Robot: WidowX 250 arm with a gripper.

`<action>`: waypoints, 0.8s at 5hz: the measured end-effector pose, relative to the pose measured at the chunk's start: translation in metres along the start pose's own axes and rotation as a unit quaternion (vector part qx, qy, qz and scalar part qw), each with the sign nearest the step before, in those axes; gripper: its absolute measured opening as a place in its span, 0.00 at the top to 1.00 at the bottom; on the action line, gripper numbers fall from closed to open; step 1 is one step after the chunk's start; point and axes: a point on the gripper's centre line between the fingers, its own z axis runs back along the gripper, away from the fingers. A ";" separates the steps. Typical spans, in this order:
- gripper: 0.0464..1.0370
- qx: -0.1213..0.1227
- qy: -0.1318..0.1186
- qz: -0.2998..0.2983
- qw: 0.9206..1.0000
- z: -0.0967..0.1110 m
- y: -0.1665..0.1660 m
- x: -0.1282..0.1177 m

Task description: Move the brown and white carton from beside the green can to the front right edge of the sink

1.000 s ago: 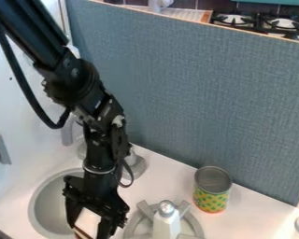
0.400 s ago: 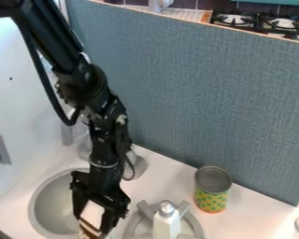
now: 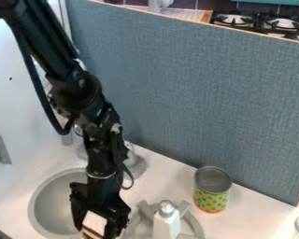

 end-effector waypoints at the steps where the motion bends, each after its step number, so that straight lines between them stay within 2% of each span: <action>1: 0.03 0.005 -0.017 0.007 1.000 0.017 0.002 -0.007; 2: 0.03 0.007 -0.030 0.011 0.999 0.028 0.004 -0.014; 3: 0.03 0.009 -0.051 0.021 0.998 0.051 0.005 -0.023; 4: 0.03 0.024 -0.080 -0.002 0.997 0.081 -0.010 -0.020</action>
